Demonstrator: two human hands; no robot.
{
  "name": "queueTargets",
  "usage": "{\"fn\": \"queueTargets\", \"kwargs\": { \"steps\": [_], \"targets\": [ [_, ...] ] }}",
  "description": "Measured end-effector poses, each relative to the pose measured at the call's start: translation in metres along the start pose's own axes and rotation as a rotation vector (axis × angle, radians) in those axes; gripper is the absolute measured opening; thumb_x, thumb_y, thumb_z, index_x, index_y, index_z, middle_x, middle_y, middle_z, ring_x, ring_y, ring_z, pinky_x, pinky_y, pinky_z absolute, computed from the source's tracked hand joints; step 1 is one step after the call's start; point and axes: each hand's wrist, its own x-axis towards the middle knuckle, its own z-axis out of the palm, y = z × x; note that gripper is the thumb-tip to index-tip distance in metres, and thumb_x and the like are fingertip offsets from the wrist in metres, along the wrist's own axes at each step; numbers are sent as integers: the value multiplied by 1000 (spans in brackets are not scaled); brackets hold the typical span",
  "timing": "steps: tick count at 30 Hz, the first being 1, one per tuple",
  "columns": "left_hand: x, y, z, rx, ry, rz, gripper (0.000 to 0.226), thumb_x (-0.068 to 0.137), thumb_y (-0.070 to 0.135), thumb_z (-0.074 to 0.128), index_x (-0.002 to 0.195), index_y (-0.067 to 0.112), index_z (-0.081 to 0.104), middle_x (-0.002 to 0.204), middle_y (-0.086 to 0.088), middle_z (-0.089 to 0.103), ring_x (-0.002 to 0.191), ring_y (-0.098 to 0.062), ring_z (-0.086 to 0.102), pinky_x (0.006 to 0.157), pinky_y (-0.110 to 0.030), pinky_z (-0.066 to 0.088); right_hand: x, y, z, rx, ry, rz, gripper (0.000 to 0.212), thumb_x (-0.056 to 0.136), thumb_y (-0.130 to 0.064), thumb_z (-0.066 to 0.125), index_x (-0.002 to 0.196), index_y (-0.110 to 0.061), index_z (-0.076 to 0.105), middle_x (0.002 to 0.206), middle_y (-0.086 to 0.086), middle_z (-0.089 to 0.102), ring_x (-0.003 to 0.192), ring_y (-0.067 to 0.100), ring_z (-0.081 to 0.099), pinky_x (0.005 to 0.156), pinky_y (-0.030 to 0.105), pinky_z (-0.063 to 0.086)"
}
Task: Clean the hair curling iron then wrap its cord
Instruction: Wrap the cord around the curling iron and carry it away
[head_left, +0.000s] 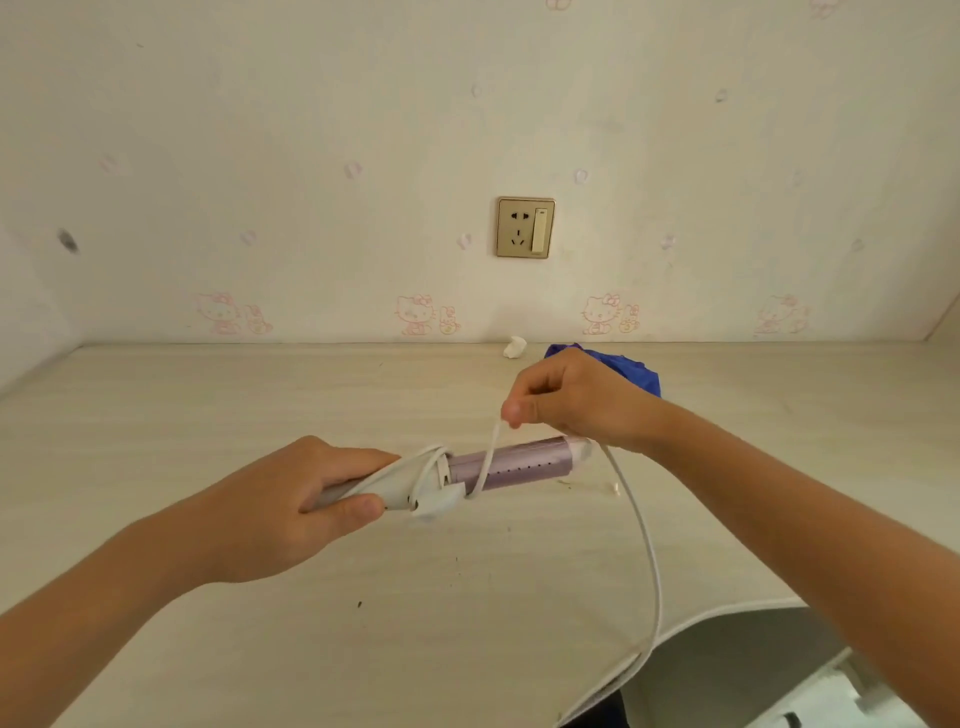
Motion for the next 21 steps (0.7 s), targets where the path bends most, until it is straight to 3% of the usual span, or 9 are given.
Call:
{"fn": "queueTargets", "kwargs": {
  "steps": [2,4,7,9,11,13,15,18,21],
  "targets": [
    [-5,2,-1,-79,33,61,38,103,51,48,135,38,62,63,15,43,52,-11,33,50,-23,27,1,19,0,106,-26,60,29,94,-30,73,69,-15,73,63,12,45,58,25,36,56,31,32],
    [-6,5,5,-175,105,84,41,101,53,50,132,31,66,65,14,41,54,-12,33,51,-23,28,-5,27,15,112,-36,51,33,99,-12,63,67,-14,70,55,-4,49,49,12,39,49,22,30],
    [1,2,7,-385,301,11,36,99,45,54,117,18,69,65,9,39,54,-10,31,49,-20,28,-24,21,54,-115,-83,52,34,105,-15,50,80,-14,73,53,-29,55,49,-7,50,50,7,32],
    [7,-5,-2,-240,388,-76,33,97,47,52,118,28,69,62,8,40,53,-9,32,50,-22,28,-39,-1,76,-285,-170,-61,30,104,-24,49,84,-17,71,66,-42,57,65,-14,55,60,6,36],
    [11,-10,-10,34,255,-138,31,97,49,49,125,48,65,60,8,50,52,-13,39,52,-28,33,-42,-25,73,-312,-166,-159,31,101,-37,49,78,-24,66,67,-33,59,66,-10,54,61,7,36],
    [11,-10,-7,81,51,-140,33,99,50,49,129,53,61,68,9,63,54,-14,49,55,-31,40,-31,-39,51,-303,-108,-219,30,98,-36,58,73,-22,65,57,-19,55,56,-2,50,56,11,35],
    [7,-6,-1,-69,-70,-91,37,100,55,49,131,42,64,72,12,62,56,-12,47,53,-29,38,-16,-38,26,-209,-54,-156,32,97,-33,67,69,-18,66,53,-12,47,50,4,40,52,15,33],
    [2,-6,-3,-311,-88,-26,49,100,58,54,129,22,69,69,10,40,59,-14,33,54,-25,29,-7,-12,13,-57,-13,13,40,96,-39,69,66,-13,65,53,-6,36,50,11,30,51,24,27],
    [-6,-8,2,-456,-107,-3,50,98,54,61,129,16,69,68,3,38,58,-17,30,51,-21,29,-18,15,23,85,-150,82,40,96,-41,65,62,-20,59,59,0,35,56,21,27,55,33,20]
  ]
}}
